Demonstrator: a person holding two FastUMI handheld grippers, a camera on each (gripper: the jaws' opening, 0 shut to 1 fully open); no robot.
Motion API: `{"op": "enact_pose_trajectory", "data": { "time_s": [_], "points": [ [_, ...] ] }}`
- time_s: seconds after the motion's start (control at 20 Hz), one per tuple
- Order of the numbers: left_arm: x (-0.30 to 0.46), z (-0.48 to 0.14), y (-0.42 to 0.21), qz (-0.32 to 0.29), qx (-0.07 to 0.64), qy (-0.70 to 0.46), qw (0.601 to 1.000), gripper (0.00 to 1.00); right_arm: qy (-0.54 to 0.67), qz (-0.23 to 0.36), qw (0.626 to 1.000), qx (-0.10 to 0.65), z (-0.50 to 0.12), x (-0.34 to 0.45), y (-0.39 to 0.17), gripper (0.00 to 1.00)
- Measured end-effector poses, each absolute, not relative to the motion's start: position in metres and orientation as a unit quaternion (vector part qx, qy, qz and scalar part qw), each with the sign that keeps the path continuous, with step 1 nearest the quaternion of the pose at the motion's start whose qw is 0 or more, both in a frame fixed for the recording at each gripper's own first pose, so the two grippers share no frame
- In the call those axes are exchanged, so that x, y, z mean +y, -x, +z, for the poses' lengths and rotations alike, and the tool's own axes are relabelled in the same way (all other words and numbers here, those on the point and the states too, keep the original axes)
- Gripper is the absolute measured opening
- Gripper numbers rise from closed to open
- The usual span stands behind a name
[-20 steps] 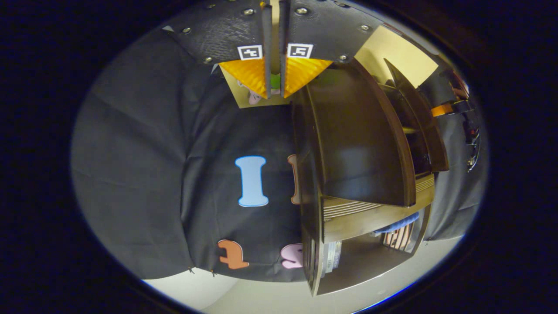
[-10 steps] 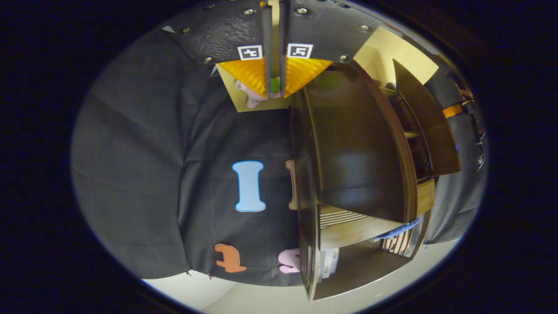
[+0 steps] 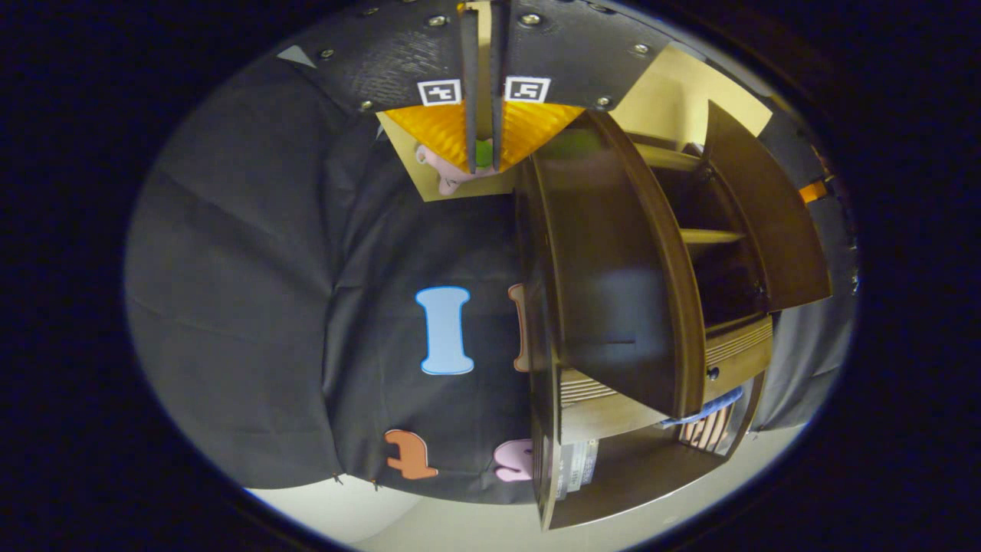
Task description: Open the right door of the double-door shoe cabinet with the right hand, and open the left door with the left hand.
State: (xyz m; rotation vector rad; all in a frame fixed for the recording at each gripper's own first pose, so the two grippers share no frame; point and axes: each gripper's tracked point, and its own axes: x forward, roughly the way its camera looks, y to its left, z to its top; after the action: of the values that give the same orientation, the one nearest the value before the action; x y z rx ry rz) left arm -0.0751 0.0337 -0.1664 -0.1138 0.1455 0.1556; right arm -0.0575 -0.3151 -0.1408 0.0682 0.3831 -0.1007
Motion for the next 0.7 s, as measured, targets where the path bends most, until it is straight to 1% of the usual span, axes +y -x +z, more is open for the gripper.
{"op": "enact_pose_trajectory", "data": {
  "time_s": [0.05,0.1,0.15,0.2,0.35,0.5,0.55,0.6,0.65,0.7],
  "points": [
    [0.037,-0.167,0.076,0.073,0.074,0.056,0.993,0.02,-0.032,-0.058,0.980,0.190,-0.140,-0.315,0.060,0.06],
    [0.040,-0.167,0.077,0.070,0.074,0.057,0.993,0.05,-0.030,-0.064,0.979,0.189,-0.140,-0.315,0.063,0.07],
    [0.046,-0.166,0.079,0.071,0.073,0.061,0.993,0.05,-0.029,-0.070,0.979,0.189,-0.139,-0.315,0.066,0.07],
    [0.054,-0.165,0.080,0.075,0.071,0.064,0.993,0.02,-0.029,-0.075,0.979,0.190,-0.140,-0.315,0.069,0.07],
    [0.081,-0.164,0.086,0.093,0.066,0.065,0.991,0.02,-0.027,-0.084,0.978,0.189,-0.137,-0.312,0.074,0.07],
    [0.096,-0.163,0.088,0.095,0.064,0.078,0.990,0.02,-0.027,-0.090,0.978,0.186,-0.135,-0.307,0.077,0.06],
    [0.099,-0.163,0.089,0.092,0.063,0.077,0.991,0.05,-0.027,-0.091,0.978,0.185,-0.134,-0.304,0.078,0.06],
    [0.098,-0.163,0.088,0.088,0.065,0.072,0.991,0.04,-0.027,-0.092,0.978,0.184,-0.135,-0.303,0.079,0.06],
    [0.099,-0.164,0.089,0.084,0.066,0.064,0.992,0.00,-0.026,-0.094,0.978,0.185,-0.134,-0.300,0.081,0.06],
    [0.100,-0.163,0.088,0.080,0.066,0.056,0.993,0.04,-0.026,-0.095,0.978,0.185,-0.135,-0.299,0.082,0.06]
  ]
}}
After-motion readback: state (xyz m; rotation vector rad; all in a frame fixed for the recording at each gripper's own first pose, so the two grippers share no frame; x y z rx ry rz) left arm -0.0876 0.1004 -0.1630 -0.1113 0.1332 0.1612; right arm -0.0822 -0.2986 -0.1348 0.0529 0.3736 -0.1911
